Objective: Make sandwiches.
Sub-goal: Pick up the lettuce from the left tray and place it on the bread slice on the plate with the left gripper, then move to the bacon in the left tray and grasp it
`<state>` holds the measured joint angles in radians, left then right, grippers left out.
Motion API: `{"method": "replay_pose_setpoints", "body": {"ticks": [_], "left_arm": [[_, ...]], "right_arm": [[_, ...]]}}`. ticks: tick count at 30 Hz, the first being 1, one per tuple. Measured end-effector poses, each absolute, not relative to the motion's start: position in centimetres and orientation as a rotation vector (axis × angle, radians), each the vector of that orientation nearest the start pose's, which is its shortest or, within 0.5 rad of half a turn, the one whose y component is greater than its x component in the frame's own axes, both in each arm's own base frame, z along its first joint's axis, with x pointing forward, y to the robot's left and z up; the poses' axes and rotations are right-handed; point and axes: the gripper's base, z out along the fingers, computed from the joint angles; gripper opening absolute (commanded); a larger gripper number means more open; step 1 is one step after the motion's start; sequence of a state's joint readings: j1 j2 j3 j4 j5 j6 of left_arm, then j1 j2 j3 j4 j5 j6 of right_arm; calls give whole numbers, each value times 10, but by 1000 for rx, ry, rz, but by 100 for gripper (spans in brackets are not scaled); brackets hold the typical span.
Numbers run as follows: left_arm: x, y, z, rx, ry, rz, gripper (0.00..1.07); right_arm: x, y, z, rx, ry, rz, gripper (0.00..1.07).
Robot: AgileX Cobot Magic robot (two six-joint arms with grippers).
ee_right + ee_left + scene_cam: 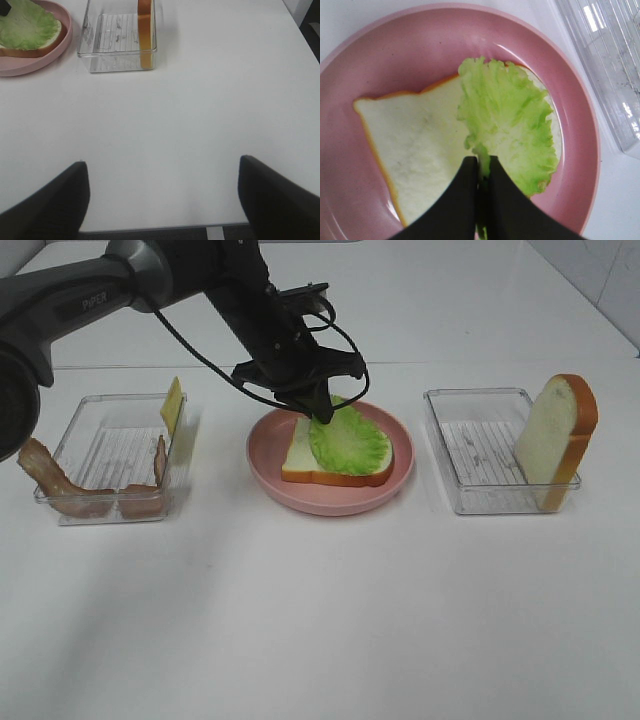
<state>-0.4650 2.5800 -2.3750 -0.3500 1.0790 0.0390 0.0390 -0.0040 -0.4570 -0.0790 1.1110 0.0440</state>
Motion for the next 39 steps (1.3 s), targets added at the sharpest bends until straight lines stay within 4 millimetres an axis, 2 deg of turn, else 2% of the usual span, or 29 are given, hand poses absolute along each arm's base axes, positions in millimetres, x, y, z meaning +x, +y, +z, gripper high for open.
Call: {"method": "replay_pose_setpoints", "body": {"ticks": [2,3,5,6,7,8,9,11,13,16,18,21,22,24,25,26,28,30,31,32,33,35,36,37,38,39], "left_arm": [[475,-269,153,545,2741,-575,20],[475,-269,153,545,2741,-575,20],[476,-267,152,532,2746,-551,76],[476,-267,152,532,2746,-551,76],[476,-267,153,526,2748,-541,87],[476,-267,153,526,2748,-541,87],[477,-265,154,506,2752,-519,102],[477,-264,155,501,2756,-500,102],[477,-259,173,517,2742,-407,102],[476,-259,180,523,2735,-391,102],[474,-256,215,527,2689,-355,102],[473,-255,222,520,2671,-349,102],[472,-253,240,499,2636,-349,102],[470,-252,247,489,2626,-350,102],[467,-250,261,468,2606,-360,102],[467,-250,261,468,2606,-360,102],[459,-244,296,435,2545,-357,102],[457,-241,303,430,2530,-348,102],[453,-233,320,410,2503,-341,102],[453,-233,320,410,2503,-341,102],[448,-221,334,383,2496,-330,102],[446,-213,339,367,2500,-320,102],[439,-193,345,323,2531,-286,102],[439,-193,345,323,2531,-286,102],[434,-181,347,295,2553,-264,102],[427,-159,345,233,2600,-221,102]], "right_arm": [[-3,-7,262,10,2131,-47,80],[-3,-7,262,10,2131,-47,80],[-3,-7,262,10,2131,-47,80],[-3,-7,262,10,2131,-47,80],[-3,-7,262,10,2131,-47,80],[-3,-7,262,10,2131,-47,80],[-3,-7,262,10,2131,-47,80],[-3,-7,262,10,2131,-47,80],[-3,-7,262,10,2131,-47,80],[-3,-7,262,10,2131,-47,80],[-3,-7,262,10,2131,-47,80],[-3,-7,262,10,2131,-47,80],[-3,-7,262,10,2131,-47,80],[-3,-7,262,10,2131,-47,80],[-3,-7,262,10,2131,-47,80],[-3,-7,262,10,2131,-47,80],[-3,-7,262,10,2131,-47,80],[-3,-7,262,10,2131,-47,80],[-3,-7,262,10,2131,-47,80],[-3,-7,262,10,2131,-47,80],[-3,-7,262,10,2131,-47,80],[-3,-7,262,10,2131,-47,80],[-3,-7,262,10,2131,-47,80],[-3,-7,262,10,2131,-47,80],[-3,-7,262,10,2131,-47,80],[-3,-7,262,10,2131,-47,80]]}}
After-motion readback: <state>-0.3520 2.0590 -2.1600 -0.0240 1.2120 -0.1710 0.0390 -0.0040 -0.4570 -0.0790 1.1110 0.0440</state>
